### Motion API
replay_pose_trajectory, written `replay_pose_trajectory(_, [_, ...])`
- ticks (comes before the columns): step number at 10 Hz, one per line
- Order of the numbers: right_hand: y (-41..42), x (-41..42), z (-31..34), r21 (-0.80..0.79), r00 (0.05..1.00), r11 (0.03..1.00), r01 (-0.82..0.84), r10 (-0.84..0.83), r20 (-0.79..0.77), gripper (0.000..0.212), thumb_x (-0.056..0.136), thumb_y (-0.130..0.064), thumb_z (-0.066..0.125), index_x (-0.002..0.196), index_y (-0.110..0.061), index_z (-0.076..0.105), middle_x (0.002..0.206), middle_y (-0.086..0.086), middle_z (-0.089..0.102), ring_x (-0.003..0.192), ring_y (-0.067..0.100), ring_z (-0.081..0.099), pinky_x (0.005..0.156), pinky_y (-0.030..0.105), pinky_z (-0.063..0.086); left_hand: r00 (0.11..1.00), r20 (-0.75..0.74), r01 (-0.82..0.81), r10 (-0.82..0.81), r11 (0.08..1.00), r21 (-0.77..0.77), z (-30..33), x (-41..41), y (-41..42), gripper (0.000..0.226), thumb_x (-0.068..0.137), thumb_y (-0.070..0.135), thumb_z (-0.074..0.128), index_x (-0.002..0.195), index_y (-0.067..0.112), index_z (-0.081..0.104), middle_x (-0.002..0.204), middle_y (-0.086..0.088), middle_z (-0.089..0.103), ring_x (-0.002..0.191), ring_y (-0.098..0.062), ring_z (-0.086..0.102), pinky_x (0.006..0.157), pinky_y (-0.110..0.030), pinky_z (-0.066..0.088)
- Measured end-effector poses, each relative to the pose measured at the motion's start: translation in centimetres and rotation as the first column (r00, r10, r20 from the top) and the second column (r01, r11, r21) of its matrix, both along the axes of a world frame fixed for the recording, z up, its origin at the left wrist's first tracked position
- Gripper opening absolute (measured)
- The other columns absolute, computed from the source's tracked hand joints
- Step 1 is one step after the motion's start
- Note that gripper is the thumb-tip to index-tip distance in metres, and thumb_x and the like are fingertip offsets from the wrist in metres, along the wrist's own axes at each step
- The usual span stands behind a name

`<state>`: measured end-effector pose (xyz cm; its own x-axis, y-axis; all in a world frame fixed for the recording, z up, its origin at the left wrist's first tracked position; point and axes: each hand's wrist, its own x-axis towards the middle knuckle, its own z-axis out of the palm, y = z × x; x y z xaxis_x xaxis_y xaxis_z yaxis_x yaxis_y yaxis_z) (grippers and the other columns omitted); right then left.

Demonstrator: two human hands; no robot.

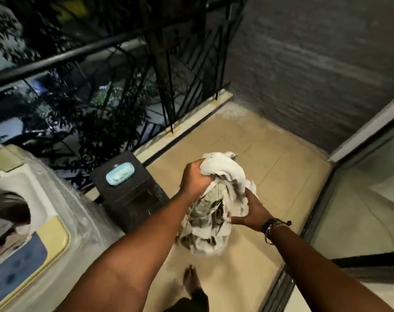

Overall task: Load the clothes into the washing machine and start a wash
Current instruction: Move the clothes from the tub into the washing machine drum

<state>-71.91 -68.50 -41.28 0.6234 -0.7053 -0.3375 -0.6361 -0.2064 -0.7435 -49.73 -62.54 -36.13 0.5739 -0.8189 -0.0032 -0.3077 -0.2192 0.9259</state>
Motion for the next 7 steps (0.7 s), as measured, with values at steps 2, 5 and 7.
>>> replay_pose_trajectory(2, [3.3,-1.6,2.1,-0.025,0.998,1.000,-0.001,0.002,0.060,0.131,0.055,-0.059,0.091,0.157,-0.024,0.018,0.159,-0.008,0.026,0.141,0.009,0.031,0.114,0.026,0.030,0.955,-0.229,-0.233,0.188,0.954,-0.190,8.2,-2.5,1.6,0.048,0.072,0.012,0.088,0.114,0.001,0.069,0.105,-0.005,0.072,0.095,-0.018,0.068,0.084,-0.028,0.055])
replay_pose_trajectory(5, [8.5,-2.8,0.7,-0.029,0.951,0.957,0.290,-0.284,0.125,0.130,0.066,-0.063,0.081,0.157,-0.026,-0.003,0.162,0.003,0.018,0.148,0.016,0.024,0.121,0.022,0.017,0.823,-0.540,-0.455,0.174,0.771,-0.446,21.0,-6.5,8.4,0.030,0.078,0.001,0.079,0.089,0.021,0.059,0.091,0.005,0.066,0.088,-0.015,0.064,0.090,-0.035,0.053])
replay_pose_trajectory(7, [10.8,0.6,2.3,0.252,0.847,0.816,0.521,-0.532,-0.030,0.089,0.079,-0.001,0.074,0.151,0.004,0.024,0.153,0.027,0.034,0.139,0.040,0.039,0.114,0.046,0.037,0.677,-0.735,-0.524,0.035,0.725,-0.448,25.1,-6.1,12.2,0.065,0.065,0.020,0.085,0.119,0.013,0.050,0.114,-0.008,0.064,0.098,-0.021,0.062,0.095,-0.039,0.051])
